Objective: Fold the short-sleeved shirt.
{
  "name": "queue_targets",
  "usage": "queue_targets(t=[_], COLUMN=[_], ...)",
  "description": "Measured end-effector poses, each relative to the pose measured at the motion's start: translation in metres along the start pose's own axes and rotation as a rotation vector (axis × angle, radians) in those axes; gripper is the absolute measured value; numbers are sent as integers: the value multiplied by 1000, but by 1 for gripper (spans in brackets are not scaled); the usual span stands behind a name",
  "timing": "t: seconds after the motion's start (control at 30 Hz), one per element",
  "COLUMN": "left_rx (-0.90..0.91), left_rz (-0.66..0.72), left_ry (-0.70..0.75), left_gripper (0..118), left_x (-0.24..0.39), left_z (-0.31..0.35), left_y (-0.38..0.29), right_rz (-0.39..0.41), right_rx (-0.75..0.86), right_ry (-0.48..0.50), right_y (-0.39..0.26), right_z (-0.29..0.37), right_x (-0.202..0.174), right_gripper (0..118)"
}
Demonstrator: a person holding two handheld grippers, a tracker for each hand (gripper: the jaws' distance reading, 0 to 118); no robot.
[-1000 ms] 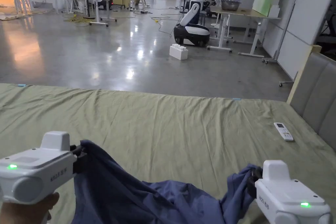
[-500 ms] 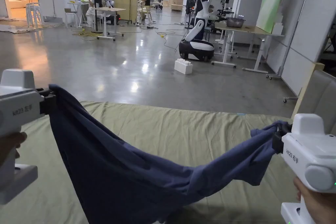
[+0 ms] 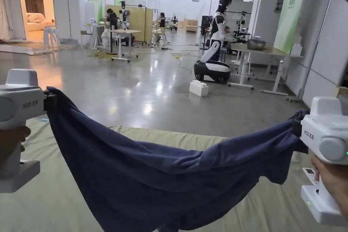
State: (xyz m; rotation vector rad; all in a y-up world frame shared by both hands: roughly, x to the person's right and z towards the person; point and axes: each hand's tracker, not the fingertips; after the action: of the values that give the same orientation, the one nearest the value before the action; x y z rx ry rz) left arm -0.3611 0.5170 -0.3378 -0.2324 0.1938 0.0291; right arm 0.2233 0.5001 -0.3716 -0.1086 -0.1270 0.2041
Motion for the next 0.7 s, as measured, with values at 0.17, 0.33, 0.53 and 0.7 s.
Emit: queue_targets(t=[0.17,0.33,0.53,0.7], left_rx=[-4,2,25,5], left_rz=[7,26,44,30], left_ry=[29,53,72,66], left_gripper=[4,4,4,4], left_x=[-7,-11,-11,-8], left_z=[-25,-44,-50,-50], left_y=[10,23,27,2], right_rz=[3,-4,-12,5], right_rx=[-3,3,10,-11], right_ry=[-14,-31,-55,-55], right_y=[14,22,26,6], right_z=[-30,-54,-68,-64], right_x=[0,2,6,4], right_gripper=[6,6,6,6])
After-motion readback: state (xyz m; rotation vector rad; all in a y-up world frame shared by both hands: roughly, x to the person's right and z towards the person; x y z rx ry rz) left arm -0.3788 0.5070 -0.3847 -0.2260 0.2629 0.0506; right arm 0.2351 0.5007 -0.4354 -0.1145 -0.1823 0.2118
